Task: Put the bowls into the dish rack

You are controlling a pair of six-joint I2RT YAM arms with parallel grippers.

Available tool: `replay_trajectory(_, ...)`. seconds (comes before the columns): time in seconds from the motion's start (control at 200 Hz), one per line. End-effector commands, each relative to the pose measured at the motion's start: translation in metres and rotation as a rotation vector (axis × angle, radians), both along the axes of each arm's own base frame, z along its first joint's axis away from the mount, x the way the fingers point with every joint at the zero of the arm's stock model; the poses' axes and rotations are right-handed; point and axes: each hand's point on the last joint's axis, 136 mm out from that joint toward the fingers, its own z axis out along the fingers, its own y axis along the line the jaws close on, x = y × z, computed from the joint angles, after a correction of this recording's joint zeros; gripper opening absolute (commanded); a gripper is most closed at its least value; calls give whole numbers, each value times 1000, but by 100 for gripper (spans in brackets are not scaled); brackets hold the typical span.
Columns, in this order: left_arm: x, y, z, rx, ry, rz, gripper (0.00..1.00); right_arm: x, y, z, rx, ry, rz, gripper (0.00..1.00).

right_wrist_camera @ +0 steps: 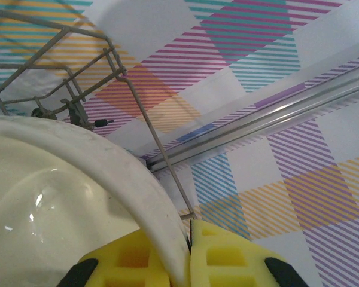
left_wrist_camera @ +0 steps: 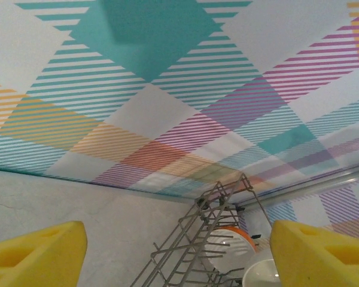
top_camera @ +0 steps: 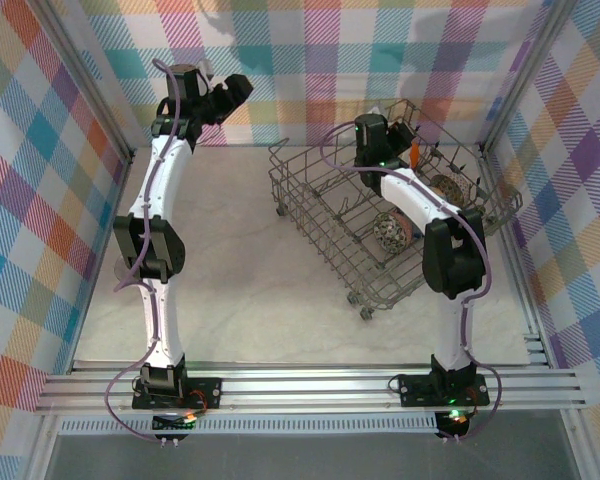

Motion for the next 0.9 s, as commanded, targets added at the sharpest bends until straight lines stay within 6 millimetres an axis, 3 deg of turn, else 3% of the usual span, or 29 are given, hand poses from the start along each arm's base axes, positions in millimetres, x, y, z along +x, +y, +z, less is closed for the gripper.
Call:
replay_trajectory(0.0,-7,1,26,11,-72,-29,80,0,-12,21,26,-89,-62,0)
replay_trajectory(0.54,-6,0,17,0,-57,-35,79,7,-17,-1,-52,-43,-70,0)
replay_trajectory(0.895,-5,-2,12,-8,-44,-39,79,8,-7,-18,-52,-7,-53,0)
